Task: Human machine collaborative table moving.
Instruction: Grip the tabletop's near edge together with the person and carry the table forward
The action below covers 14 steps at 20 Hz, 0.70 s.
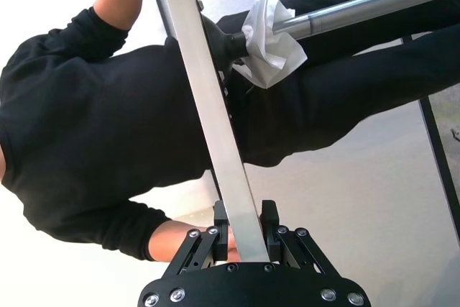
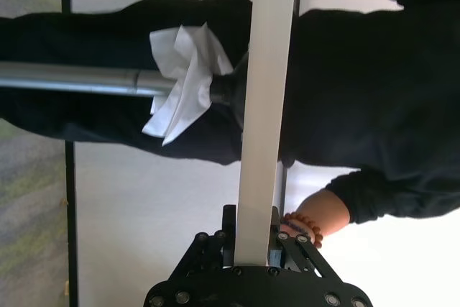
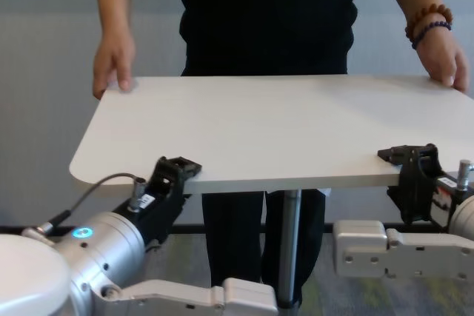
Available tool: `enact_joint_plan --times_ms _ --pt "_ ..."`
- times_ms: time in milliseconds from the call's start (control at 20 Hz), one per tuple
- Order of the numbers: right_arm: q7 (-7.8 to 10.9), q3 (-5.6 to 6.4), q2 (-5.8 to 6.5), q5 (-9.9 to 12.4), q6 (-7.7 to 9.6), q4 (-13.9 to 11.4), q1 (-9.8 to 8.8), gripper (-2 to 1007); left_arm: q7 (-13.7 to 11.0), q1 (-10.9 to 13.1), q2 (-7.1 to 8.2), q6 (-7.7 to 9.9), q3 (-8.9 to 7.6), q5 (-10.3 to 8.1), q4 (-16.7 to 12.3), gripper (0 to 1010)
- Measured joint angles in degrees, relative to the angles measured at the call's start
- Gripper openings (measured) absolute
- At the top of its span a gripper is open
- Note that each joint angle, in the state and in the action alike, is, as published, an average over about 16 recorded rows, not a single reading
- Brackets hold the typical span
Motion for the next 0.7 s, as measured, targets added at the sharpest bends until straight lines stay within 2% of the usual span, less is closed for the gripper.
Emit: enact_joint_plan --times_ms 350,700 --pt "-0.94 -0.65 -0.95 0.4 -0.82 3.0 1.62 215 1.1 -1.3 -1.76 0.21 0.69 -0.19 3.1 294" --pt "-1.75 -1.28 -1.72 0.8 -1.37 5.7 2.91 216 2.0 -2.3 -2.88 0.31 1.18 -0.48 5.5 294"
